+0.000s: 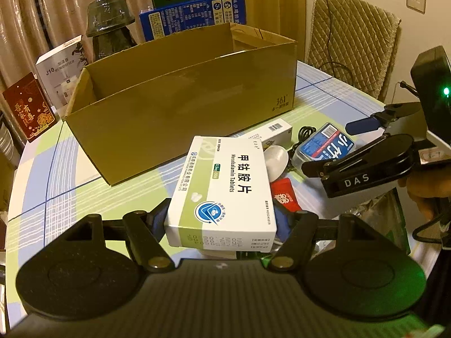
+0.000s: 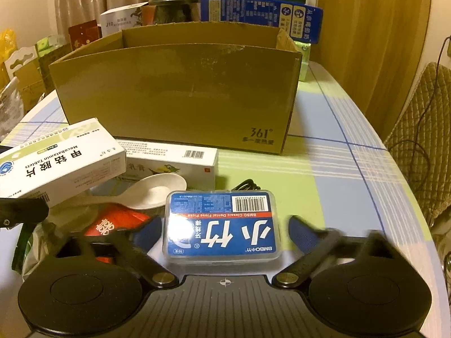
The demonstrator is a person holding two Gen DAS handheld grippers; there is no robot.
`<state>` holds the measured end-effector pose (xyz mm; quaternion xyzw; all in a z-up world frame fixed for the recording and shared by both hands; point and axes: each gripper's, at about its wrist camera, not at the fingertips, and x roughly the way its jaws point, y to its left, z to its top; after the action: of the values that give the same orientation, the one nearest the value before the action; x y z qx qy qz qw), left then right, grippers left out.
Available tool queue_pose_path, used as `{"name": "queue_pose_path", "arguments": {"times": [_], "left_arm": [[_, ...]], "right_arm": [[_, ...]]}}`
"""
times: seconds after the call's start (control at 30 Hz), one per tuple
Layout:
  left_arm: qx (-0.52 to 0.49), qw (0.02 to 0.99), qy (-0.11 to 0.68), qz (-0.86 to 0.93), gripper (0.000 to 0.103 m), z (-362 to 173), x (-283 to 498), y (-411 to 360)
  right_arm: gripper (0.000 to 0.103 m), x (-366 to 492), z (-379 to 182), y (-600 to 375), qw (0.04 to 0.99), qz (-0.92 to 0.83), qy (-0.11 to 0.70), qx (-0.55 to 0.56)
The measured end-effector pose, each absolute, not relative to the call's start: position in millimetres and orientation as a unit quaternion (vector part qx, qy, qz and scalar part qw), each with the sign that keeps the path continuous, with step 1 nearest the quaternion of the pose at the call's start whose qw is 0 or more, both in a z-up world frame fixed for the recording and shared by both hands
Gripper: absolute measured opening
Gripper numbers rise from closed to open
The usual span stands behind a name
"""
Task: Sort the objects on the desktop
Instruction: 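Close left tool on the white medicine box while right tool grasps the blue floss case, then carry both boxes into the cardboard box and open both tools to release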
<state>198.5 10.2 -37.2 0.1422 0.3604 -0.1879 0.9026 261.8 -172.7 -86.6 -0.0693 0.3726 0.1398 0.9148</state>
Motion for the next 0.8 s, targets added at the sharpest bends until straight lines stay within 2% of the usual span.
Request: {"name": "queue_pose_path", "arguments": {"times": [0.43,0.8], "left_arm": [[0.138,0.909,0.347,-0.184,0.067,-26.4,194.1,5.3],[0.139,0.927,0.306,-0.169,0.067,9.3,187.3,-0.5]], "right_arm": [[0.082,246.6,-59.4,-175.0,0.934,0.125,0.332,-0.052],[0.082,240.7,-5.8,-167.2,0.951,0.121,0.282,-0.046]]}}
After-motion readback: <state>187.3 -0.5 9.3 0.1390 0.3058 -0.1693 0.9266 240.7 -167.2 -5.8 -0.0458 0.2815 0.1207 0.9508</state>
